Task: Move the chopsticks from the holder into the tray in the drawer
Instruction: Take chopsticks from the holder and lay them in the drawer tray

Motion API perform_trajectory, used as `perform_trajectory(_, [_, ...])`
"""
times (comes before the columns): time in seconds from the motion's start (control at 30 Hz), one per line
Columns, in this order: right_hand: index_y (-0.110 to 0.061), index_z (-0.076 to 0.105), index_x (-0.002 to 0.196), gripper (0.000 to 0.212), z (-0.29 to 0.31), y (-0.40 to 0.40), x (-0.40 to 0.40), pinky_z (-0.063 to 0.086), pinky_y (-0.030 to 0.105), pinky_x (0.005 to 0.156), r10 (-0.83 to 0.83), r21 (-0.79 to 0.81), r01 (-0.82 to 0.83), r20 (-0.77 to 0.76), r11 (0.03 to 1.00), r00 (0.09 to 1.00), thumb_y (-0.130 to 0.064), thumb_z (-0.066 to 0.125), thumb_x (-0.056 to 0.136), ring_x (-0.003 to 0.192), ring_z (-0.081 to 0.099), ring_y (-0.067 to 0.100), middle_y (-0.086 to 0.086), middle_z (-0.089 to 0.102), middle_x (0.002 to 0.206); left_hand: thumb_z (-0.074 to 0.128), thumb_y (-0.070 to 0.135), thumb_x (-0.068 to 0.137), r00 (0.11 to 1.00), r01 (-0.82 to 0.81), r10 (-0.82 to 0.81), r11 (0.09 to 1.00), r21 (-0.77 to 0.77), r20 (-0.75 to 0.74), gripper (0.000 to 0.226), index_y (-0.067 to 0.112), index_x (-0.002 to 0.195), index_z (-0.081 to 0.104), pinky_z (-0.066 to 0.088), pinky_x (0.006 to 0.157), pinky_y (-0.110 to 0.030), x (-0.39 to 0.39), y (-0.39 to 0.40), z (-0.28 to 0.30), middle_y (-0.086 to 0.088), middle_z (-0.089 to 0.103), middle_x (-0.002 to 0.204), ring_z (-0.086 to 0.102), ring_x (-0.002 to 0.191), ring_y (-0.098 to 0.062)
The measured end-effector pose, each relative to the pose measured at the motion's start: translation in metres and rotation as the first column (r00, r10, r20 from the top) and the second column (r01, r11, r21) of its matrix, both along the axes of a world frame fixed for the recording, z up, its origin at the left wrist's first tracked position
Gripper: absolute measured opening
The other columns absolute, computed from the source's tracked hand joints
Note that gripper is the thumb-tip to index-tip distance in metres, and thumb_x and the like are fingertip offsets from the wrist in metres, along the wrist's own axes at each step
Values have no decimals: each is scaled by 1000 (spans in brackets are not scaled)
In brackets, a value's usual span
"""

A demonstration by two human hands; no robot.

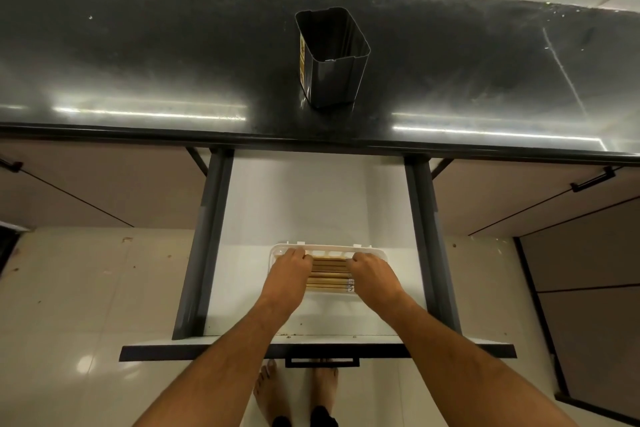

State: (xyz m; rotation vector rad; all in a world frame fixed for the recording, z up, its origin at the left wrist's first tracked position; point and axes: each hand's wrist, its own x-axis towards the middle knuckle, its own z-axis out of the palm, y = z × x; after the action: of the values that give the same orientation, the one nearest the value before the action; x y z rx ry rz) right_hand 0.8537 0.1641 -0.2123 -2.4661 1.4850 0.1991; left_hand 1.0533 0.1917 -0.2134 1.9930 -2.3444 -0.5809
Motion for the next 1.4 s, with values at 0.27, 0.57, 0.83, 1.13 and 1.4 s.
perform_trajectory(0.27, [-12,72,95,16,19,-5,-13,58,26,69,-658,96,815,647,571,385,-20,59,100,71,64,11,-1,69,82,54,19,101,605,-737,540,658,-156,-585,20,17,117,66,54,88,-27,9,-5,9,1,67,114,62,103,-13])
perform_trajectory(0.57, [-16,61,77,48,6,-4,-13,54,28,58,-929,593,802,331,66,-168,-47,37,105,65,69,20,5,67,74,42,30,105,106,-830,913,300,471,-395,35,10,87,64,50,64,-32,12,-13,-1,-12,66,88,60,72,-20])
perform_trajectory(0.83, [-20,56,73,46,7,-4,-7,57,29,62,-941,540,833,329,121,-77,-46,37,105,65,68,19,4,67,75,41,29,106,125,-829,914,310,465,-386,35,10,89,65,54,75,-38,12,-13,1,-11,66,89,63,80,-25])
perform_trajectory(1.13, [-15,58,78,43,6,-5,-4,62,44,76,-942,520,840,333,152,-35,-41,38,107,76,71,27,10,68,82,38,31,107,191,-847,902,351,400,-387,38,9,91,64,55,76,-38,11,-10,-2,-11,65,87,63,79,-24])
perform_trajectory(1.4, [-13,60,84,43,2,-1,-5,49,23,56,-933,471,838,340,275,115,-40,36,107,63,62,13,6,66,80,37,31,107,227,-820,887,397,413,-402,39,8,98,66,55,82,-40,14,-7,-3,-12,66,93,63,84,-24])
